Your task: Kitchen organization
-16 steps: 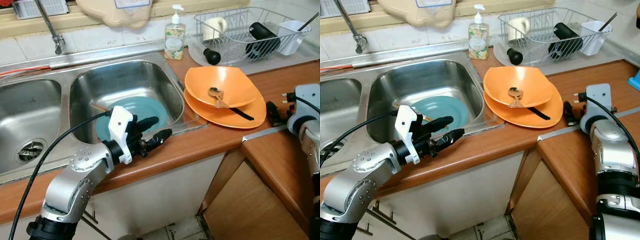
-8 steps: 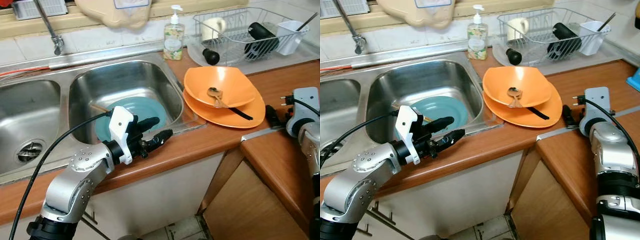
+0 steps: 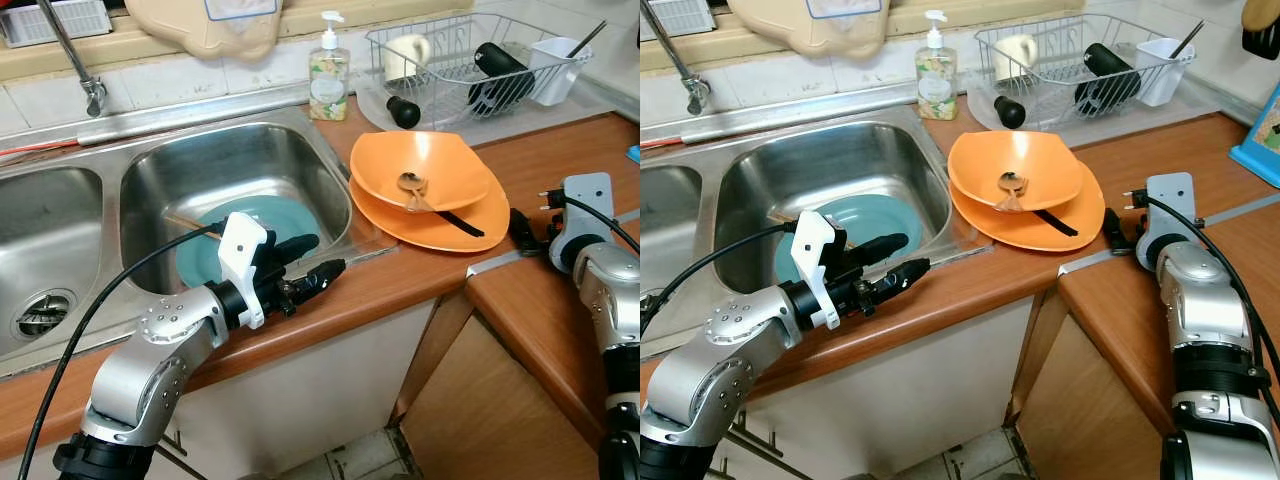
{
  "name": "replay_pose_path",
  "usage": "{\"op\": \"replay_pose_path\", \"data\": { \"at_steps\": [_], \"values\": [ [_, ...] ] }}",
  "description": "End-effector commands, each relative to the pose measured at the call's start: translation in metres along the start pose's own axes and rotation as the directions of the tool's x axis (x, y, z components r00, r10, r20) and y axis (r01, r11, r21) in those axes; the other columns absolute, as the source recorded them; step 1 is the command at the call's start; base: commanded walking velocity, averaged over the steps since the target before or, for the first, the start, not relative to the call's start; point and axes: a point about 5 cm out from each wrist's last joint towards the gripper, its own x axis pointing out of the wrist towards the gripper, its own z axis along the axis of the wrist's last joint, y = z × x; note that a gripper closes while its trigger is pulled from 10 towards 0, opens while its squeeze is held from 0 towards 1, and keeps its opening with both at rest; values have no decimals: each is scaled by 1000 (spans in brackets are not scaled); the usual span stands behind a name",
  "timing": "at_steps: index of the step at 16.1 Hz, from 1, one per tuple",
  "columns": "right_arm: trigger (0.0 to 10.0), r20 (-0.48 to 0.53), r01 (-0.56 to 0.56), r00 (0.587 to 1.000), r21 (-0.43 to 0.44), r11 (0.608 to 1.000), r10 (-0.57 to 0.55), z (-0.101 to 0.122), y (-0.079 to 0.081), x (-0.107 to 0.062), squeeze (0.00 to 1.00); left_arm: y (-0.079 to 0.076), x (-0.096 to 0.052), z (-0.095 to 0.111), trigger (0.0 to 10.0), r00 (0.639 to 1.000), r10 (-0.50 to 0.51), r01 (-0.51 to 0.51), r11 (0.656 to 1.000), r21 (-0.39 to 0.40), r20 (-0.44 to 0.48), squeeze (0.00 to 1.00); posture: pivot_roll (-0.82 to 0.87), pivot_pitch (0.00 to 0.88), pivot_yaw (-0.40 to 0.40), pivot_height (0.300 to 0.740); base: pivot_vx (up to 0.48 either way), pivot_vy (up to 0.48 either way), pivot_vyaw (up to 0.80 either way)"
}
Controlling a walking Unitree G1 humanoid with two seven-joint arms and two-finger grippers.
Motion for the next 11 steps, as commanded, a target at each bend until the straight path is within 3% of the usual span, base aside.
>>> {"op": "replay_pose_path", "data": {
  "at_steps": [1,11],
  "values": [
    [10000,-47,-98,994,-2,995,97,-11,25,2,0,0,-2,1,10000,1000,0,0,1000,19,-15,0,-21,0,66,740,0,0,0],
    [10000,-51,-152,987,5,988,152,-10,44,3,0,0,-2,2,10000,1000,1,-1,1000,20,-16,0,-17,0,66,740,0,0,0]
  ]
}}
